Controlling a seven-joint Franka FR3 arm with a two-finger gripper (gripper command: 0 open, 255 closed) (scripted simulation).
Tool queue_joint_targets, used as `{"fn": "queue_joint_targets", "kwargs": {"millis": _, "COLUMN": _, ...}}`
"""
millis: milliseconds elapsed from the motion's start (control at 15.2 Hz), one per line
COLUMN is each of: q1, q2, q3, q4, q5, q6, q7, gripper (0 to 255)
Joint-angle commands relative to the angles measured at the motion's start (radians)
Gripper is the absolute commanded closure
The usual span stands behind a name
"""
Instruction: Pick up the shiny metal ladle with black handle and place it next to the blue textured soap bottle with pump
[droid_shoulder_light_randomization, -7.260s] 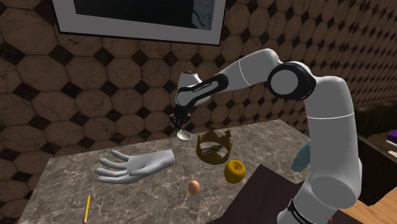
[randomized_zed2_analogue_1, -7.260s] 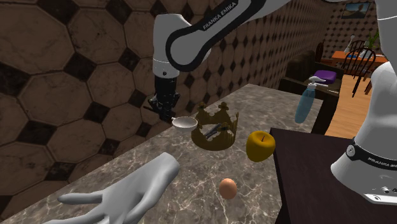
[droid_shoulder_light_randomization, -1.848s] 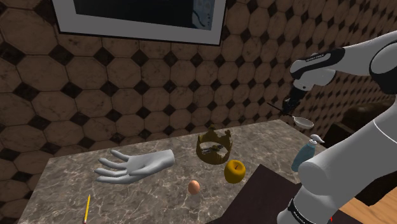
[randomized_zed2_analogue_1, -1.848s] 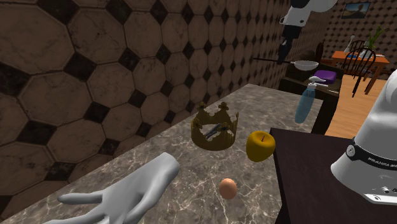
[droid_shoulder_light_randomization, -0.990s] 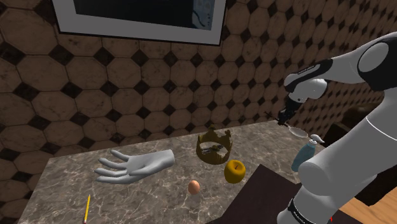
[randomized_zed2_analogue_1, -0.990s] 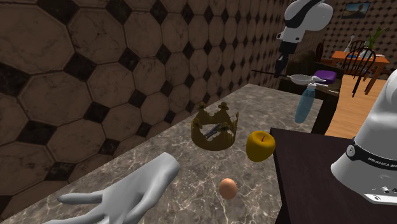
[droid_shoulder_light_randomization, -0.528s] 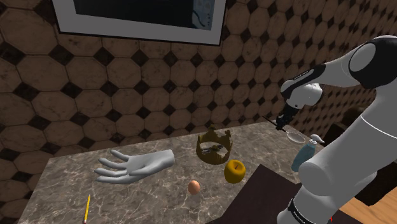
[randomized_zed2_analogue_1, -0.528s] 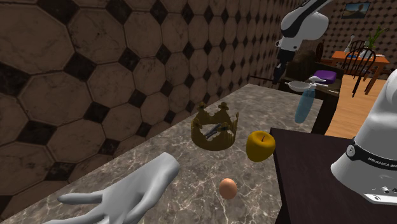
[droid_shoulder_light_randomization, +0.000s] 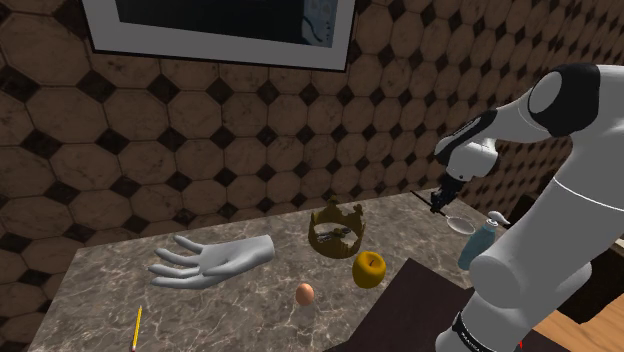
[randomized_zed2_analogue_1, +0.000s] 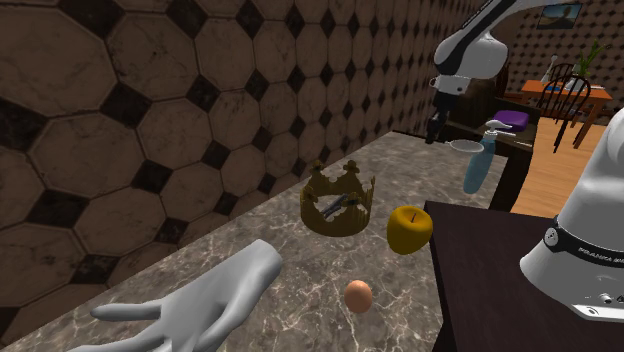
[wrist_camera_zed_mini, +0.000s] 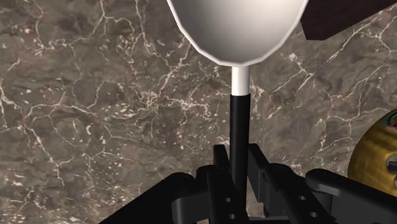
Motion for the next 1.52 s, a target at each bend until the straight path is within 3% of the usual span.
{"fn": "queue_joint_targets", "kwargs": {"millis": 0, "q1": 0.004, "q2": 0.026, "q3": 0.001, "q4": -0.007, "q5": 0.028, "q6": 0.027, "q7": -0.020, "gripper": 255}}
{"fn": "queue_joint_targets", "kwargs": {"millis": 726, "q1": -0.003, "q2": 0.183, "q3": 0.033, "q4": -0.017, "q5": 0.229, "q6": 0.152, "q7": -0.179, "gripper": 255}}
{"fn": "queue_joint_targets", "kwargs": {"millis": 1452, "q1": -0.068, "q2": 0.351, "q3": 0.136, "q4": 0.013, "q5": 0.457, "q6": 0.249, "q7": -0.359, "gripper": 255}}
